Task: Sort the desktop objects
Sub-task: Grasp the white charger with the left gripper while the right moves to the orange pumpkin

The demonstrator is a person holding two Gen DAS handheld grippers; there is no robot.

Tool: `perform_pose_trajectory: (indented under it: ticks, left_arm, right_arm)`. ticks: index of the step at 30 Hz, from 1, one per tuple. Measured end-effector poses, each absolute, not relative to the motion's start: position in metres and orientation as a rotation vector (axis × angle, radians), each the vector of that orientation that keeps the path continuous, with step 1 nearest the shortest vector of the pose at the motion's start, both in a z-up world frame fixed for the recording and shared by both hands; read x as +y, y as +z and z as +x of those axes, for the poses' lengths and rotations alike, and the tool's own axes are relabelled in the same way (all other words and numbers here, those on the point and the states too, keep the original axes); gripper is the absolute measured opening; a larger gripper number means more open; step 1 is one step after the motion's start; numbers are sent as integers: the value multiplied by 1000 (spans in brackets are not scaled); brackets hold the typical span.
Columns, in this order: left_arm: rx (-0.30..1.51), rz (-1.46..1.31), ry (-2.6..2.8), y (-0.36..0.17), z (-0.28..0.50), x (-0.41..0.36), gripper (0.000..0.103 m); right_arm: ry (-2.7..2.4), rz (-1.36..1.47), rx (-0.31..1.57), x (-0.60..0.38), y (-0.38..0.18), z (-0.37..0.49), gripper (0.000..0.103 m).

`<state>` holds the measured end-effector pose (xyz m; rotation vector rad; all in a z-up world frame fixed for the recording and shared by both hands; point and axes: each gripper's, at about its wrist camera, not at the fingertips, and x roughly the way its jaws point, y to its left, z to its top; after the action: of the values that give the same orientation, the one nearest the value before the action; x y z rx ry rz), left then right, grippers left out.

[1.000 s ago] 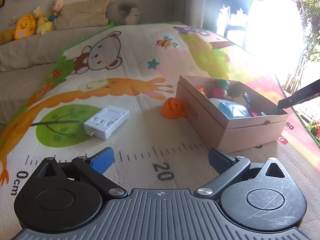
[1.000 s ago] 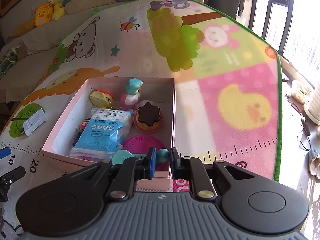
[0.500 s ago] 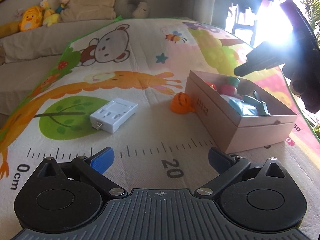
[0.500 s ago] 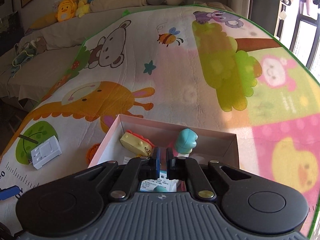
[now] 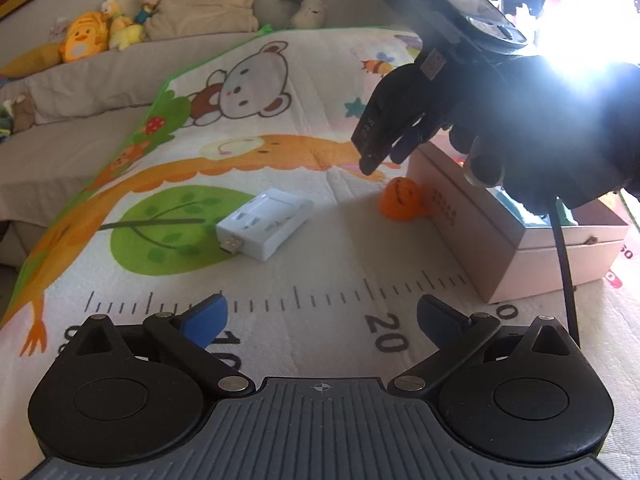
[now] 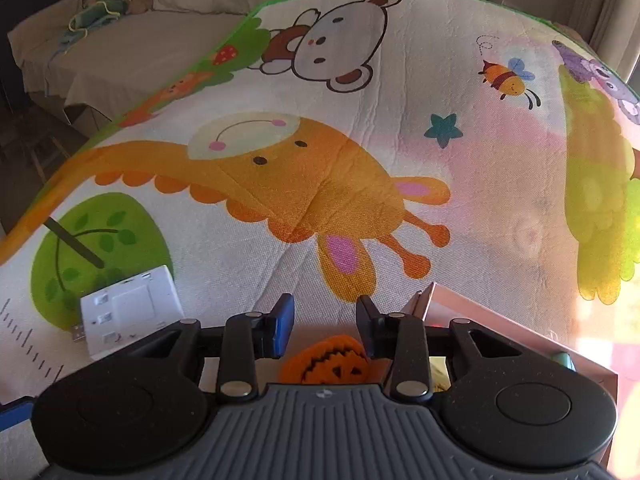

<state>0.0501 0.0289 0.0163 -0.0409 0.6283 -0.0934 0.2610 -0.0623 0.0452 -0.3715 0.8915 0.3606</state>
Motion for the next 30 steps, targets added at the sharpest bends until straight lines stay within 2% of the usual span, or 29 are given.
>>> perform_pose_trajectory:
  ticks: [4,13,14,16,17,18,23,27,28,30]
  left_arm:
    - [662,-37,-61,14,52,39,103]
    - [690,-56,-8,12,52,53,103]
    - [691,-59,-1,12,51,53,103]
    - [692,-57,14,12,49,53,103]
    - [695,-56,17,11,47,52,103]
    - [698,-54,18,11,45,51,103]
    - [690,-24,-23,10,32,44,103]
    - [677,-8,-24,10,29,40,103]
    - [677,-9,-23,10,29,40,103]
    - [667,-15,-27,10,28,41,103]
  right_arm:
    - [332,-360,960,-57,32,268,32]
    - [675,-257,1102,-73,52,167,30]
    - [706,-258,1080,-73,58,157,34]
    - [717,-277,992,-69,71,148,51]
    - [709,-272,946,-65,77,148,70]
    - [704,-271,904,-60,80,151,83]
    - [767,-362,854,-7,61,181,95]
    - [709,-498,842,26,30,203,98]
    - [693,-493,850,28,24,210,103]
    - [684,-430,900,24,18,223,103]
